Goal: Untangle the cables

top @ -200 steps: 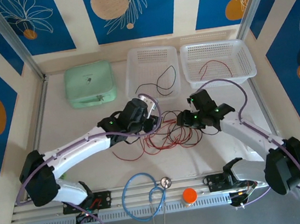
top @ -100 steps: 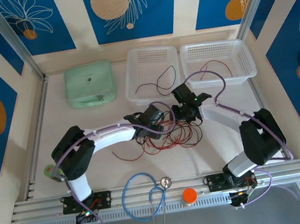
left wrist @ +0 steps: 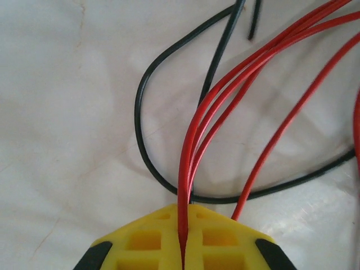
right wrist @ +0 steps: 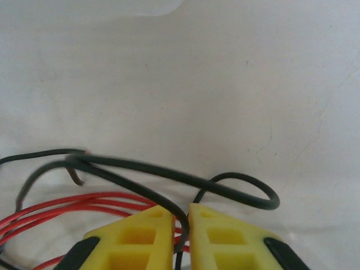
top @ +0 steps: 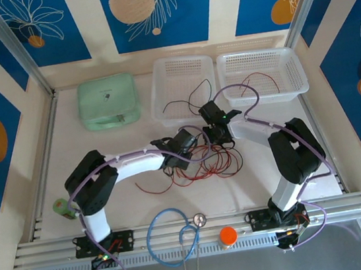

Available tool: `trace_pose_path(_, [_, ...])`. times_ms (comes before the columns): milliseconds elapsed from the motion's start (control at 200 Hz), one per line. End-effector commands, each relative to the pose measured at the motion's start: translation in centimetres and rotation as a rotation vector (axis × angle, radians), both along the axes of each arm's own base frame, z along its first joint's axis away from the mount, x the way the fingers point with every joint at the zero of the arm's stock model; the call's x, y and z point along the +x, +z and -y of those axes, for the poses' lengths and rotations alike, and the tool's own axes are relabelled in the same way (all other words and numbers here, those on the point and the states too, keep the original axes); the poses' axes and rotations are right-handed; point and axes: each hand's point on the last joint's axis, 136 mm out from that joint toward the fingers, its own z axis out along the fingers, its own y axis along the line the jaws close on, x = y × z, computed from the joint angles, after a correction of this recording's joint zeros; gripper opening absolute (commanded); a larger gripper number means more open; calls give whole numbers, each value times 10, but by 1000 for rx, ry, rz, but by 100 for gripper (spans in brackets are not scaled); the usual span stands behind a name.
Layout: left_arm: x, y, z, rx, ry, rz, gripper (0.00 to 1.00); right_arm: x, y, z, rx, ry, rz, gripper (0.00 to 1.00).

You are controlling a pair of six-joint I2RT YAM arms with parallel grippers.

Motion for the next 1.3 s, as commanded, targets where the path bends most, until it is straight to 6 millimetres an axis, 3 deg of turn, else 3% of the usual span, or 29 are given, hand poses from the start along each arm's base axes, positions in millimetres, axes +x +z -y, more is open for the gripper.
trace_pose_path(0, [2,23,-7,-27,20,49,0,10,8,0,-18,-11,50,1])
trace_pose_path(155, [0,27,-15,-23,37,59,0,2,46,0,12,7,119,0])
trace_pose_path(370, [-2,10,-15,-8,49,28,0,-20,145,10,102,41,302,0])
trace_pose_path(860, [-7,-2,-17,-21,61,7,0,-63,356,74,224,26,759,0])
trace_pose_path(1040, [-9,-4,-17,-31,63,0,0,-60,399,83,238,27,852,0])
trace_pose_path(1291, [-11,7,-12,-90,43,18,0,-31,424,82,256,37,886,0])
